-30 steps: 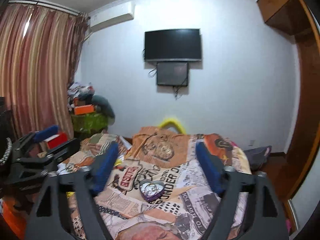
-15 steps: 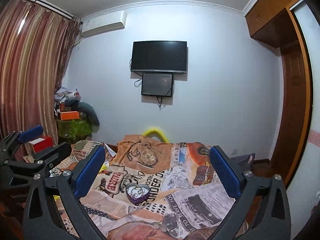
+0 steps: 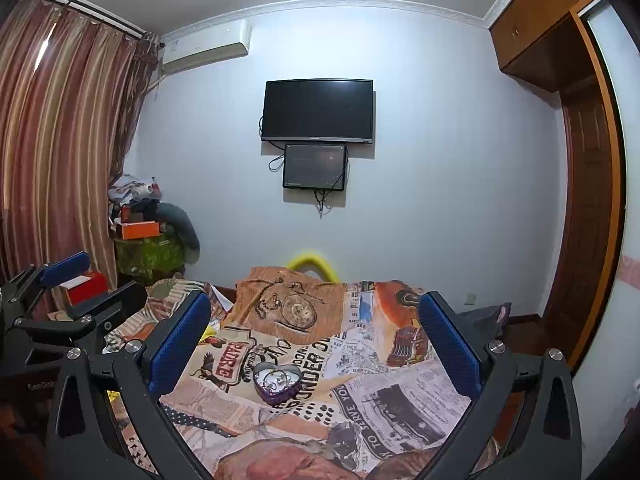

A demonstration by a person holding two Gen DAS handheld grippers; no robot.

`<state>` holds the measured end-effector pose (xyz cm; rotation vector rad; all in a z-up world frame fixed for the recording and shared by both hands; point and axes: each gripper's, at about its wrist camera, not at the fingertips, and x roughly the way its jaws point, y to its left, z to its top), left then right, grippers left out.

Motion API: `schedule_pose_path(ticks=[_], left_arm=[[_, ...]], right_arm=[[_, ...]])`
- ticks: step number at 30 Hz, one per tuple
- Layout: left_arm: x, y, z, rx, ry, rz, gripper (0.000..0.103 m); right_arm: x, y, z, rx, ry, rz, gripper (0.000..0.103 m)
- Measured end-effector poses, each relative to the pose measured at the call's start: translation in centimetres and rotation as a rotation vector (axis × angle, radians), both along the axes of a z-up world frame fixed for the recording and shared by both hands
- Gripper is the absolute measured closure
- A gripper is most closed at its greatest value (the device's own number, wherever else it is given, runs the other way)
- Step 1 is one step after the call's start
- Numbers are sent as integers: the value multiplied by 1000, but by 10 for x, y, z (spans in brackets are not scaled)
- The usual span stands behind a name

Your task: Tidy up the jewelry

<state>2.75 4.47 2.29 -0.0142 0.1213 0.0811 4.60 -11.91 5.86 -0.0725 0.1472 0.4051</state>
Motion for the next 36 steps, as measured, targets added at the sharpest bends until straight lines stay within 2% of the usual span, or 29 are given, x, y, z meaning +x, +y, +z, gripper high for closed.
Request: schedule_pose_path(ticks=[24, 36], left_arm=[[8, -7, -6, 19, 16, 6, 1], [12, -1, -6, -7, 26, -13, 0]], right_arm=[[2, -2, 2, 12, 25, 9, 0], [1, -3, 3, 17, 37, 1, 0]])
